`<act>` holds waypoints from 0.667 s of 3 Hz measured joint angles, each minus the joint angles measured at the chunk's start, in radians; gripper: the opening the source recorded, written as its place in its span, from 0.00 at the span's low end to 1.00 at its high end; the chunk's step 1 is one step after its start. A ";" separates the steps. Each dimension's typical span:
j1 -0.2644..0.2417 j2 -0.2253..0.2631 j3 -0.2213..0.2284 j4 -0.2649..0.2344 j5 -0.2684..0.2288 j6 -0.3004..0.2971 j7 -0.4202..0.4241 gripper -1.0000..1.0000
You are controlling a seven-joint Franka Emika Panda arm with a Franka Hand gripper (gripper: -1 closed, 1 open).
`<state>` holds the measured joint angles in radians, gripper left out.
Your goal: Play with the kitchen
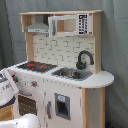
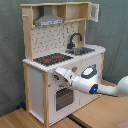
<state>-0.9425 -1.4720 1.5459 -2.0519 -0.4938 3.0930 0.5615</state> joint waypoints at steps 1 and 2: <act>0.000 0.000 0.000 0.000 0.001 0.001 0.100 0.00; 0.000 0.000 -0.001 0.000 0.001 0.005 0.100 0.00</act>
<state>-0.9428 -1.4719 1.5452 -2.0523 -0.4932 3.0981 0.6615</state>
